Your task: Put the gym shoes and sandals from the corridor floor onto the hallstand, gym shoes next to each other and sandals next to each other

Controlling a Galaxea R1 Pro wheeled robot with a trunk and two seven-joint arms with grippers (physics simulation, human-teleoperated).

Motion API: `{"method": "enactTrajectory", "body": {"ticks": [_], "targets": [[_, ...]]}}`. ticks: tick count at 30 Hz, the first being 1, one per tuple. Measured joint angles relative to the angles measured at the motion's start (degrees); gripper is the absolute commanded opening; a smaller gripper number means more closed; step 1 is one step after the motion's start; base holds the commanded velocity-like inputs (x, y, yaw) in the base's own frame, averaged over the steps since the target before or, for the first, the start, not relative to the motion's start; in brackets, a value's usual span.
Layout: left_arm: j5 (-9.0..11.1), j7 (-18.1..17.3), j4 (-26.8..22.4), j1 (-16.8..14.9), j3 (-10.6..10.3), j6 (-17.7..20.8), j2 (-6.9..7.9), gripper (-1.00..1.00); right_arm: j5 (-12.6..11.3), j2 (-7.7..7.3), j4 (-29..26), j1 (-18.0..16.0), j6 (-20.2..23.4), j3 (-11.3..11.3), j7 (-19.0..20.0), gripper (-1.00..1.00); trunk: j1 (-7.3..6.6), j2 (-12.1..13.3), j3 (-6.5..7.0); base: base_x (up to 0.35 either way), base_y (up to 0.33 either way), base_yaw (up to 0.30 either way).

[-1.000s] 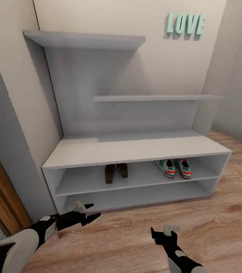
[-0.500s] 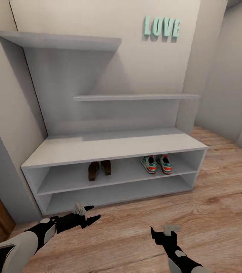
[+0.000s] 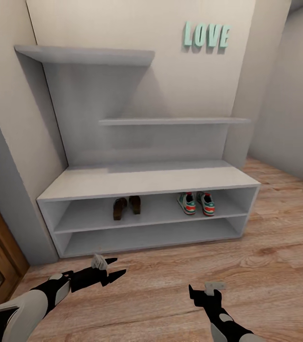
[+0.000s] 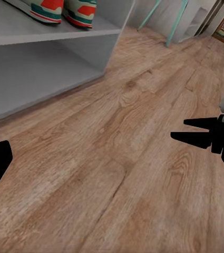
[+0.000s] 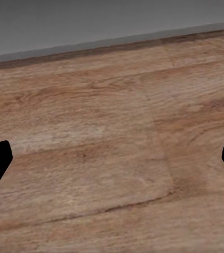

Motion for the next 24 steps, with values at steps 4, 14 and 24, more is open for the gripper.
{"method": "enactTrajectory", "body": {"ticks": [4, 14, 24], "targets": [[0.0, 0.0, 0.0, 0.0, 0.0, 0.0, 0.01, 1.0, 0.0, 0.0, 0.0, 0.0, 0.0, 0.0, -0.1, 1.0, 0.0, 0.0, 0.0, 0.0, 0.0, 0.0], [0.0, 0.0, 0.0, 3.2, 0.1, -0.1, 0.47, 1.0, -0.1, 0.0, 0.0, 0.0, 0.1, 0.0, -0.2, 1.0, 0.0, 0.0, 0.0, 0.0, 0.0, 0.0], [0.0, 0.0, 0.1, 3.8, 0.1, -0.2, 1.75, 1.0, 0.0, 0.0, 0.2, 0.0, 0.1, 0.0, -0.2, 1.0, 0.0, 0.0, 0.0, 0.0, 0.0, 0.0]]}}
